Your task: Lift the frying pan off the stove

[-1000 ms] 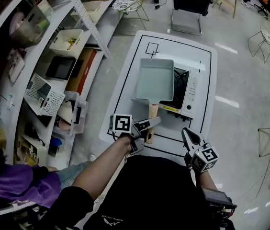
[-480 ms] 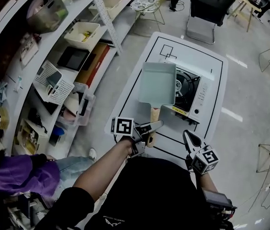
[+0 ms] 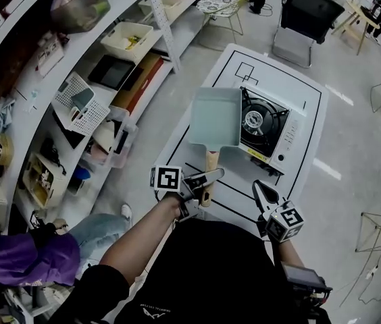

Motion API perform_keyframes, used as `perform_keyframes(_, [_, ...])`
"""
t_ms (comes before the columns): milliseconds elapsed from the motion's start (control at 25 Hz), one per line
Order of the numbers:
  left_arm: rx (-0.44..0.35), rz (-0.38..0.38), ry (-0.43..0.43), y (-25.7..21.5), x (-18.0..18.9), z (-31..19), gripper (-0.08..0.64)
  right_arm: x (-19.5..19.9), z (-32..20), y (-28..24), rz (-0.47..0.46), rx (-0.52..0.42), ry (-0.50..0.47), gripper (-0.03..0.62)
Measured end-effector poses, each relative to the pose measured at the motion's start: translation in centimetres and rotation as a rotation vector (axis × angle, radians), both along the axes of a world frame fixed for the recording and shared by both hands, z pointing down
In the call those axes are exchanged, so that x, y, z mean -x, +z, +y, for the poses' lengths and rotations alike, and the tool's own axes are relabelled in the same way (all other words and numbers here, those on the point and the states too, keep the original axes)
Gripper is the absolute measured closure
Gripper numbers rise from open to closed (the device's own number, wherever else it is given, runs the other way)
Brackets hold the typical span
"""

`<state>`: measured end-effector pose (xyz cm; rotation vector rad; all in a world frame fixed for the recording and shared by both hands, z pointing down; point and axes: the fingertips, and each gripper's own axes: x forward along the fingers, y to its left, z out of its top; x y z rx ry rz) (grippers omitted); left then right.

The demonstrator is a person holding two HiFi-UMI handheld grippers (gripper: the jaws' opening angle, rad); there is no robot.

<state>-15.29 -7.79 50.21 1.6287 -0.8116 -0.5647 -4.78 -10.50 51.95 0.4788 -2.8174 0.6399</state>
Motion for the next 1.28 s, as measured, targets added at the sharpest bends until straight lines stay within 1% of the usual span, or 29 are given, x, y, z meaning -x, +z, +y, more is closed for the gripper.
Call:
perform_keyframes(40, [0.0, 0.016, -0.004, -0.1, -0.1, 0.3, 0.47, 0.1, 0.2, 0.2, 0.003, -0.002, -0.008, 0.568])
perform_keyframes(160, [0.005, 0.135, -0.024, -0.9, -0.5, 1.1, 0.469, 0.4, 0.6, 1.1, 0.011, -0.017, -0.029, 0.568])
perform_keyframes(200, [0.004, 0.148, -0.029, -1.0, -0.2, 1.3, 0.469, 0.9, 0.6, 1.2, 0.01, -0.021, -0.033, 0.568])
perform_keyframes(280, [-0.011, 0.144, -0.044, -1.3, 1.0, 1.7, 0.469, 2.3, 0.8, 0.9, 0.003, -0.023, -0.044, 0.568])
perform_keyframes(360, [-0.008, 0.111, -0.07, -1.3, 2.3, 2.5, 0.469, 3.6, 1.2, 0.2, -0.004, -0.016, -0.062, 0.568])
perform_keyframes(440, [0.002, 0.067, -0.092, -1.0, 3.2, 3.4, 0.469, 3.9, 1.5, -0.2, 0.003, -0.016, -0.08, 0.568])
perform_keyframes(520, [0.001, 0.049, -0.103, -0.8, 3.5, 3.8, 0.469, 3.7, 1.6, -0.3, 0.014, -0.02, -0.089, 0.568])
perform_keyframes(720, [-0.002, 0.043, -0.142, -0.6, 4.6, 5.4, 0.468, 4.5, 1.9, -0.6, 0.016, -0.034, -0.115, 0.568])
perform_keyframes(1040, [-0.001, 0.029, -0.218, -0.1, 6.4, 8.5, 0.468, 6.3, 3.1, -0.9, 0.018, -0.03, -0.172, 0.568])
perform_keyframes(1280, [0.0, 0.044, -0.272, 0.3, 7.5, 10.7, 0.468, 7.5, 4.9, -0.9, 0.016, -0.075, -0.244, 0.568])
